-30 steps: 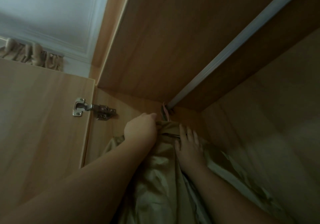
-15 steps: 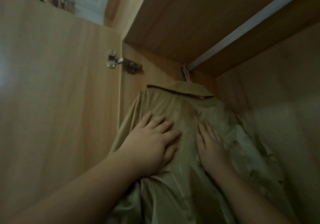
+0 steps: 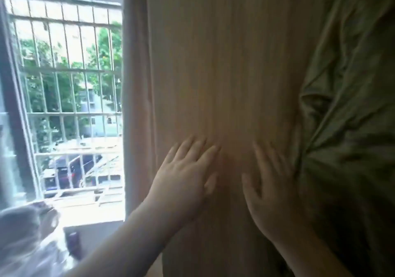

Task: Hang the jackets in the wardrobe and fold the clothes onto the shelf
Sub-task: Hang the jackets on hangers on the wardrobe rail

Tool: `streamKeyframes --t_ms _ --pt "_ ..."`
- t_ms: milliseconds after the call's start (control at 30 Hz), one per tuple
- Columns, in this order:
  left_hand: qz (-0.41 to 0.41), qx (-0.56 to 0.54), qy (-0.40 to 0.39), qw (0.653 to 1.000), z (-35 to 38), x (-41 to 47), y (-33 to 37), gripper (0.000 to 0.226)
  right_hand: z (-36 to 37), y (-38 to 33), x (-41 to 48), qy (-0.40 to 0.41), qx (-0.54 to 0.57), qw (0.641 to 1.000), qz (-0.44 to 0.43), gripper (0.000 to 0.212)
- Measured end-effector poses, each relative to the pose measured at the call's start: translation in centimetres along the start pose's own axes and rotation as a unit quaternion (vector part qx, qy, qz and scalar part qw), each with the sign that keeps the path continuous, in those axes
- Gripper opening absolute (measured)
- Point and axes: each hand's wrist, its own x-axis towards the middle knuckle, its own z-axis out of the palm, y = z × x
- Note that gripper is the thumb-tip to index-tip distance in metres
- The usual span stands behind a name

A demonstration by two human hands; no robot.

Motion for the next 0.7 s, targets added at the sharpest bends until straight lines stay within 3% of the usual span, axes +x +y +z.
streamKeyframes --t_ms 133,267,467,700 --pt "-0.115 0.009 -0.104 0.988 -1.4 -14.8 -7.7 0.061 7.7 -10.6 -9.4 -0.159 0.029 0.987 -0.017 0.067" --pt "-0.274 0.03 -0.21 0.938 -4.4 -30.0 -14.4 0.064 14.0 -20.5 -17.8 -0.338 0.084 0.936 -0.054 0.07" --pt "-0.506 0.06 -0.266 0.818 -12.7 -50.0 -19.7 0.067 19.4 -35.7 -26.8 -0.48 0.141 0.847 -0.178 0.068" --pt "-0.732 0.109 -0.213 0.638 -20.4 -66.7 -18.0 0.064 22.4 -50.4 -37.6 -0.564 0.213 0.716 -0.352 0.065"
